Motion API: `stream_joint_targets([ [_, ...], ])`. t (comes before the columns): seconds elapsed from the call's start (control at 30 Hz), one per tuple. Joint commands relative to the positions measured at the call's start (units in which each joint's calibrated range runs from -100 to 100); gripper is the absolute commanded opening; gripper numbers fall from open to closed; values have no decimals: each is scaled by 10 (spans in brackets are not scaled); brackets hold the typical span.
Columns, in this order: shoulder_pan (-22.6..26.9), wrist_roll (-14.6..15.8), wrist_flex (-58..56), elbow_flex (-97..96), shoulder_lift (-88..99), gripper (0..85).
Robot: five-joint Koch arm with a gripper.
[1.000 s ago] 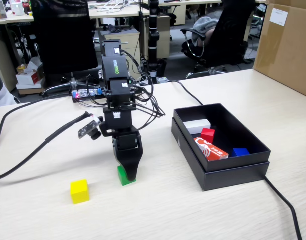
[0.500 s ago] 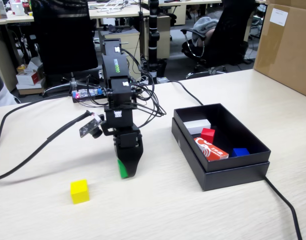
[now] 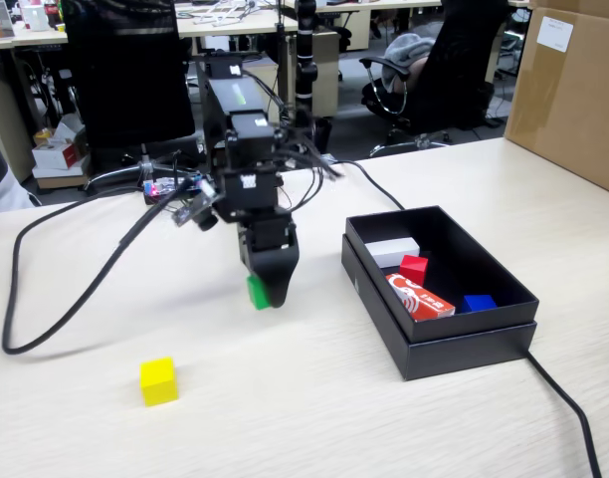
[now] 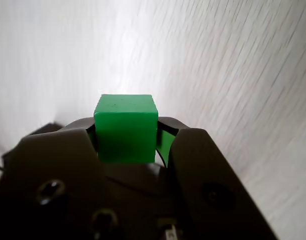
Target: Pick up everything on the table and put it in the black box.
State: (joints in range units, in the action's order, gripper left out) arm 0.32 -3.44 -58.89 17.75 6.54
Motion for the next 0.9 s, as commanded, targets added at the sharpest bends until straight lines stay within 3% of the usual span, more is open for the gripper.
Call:
stream_joint_targets([
  [0.0,40,18,-7,1,128,92],
  [0.37,171,87,-6,57,168,92],
  [0.6,192,99,29,79,80,92],
  [0.87,182,96,80,39,4,98],
])
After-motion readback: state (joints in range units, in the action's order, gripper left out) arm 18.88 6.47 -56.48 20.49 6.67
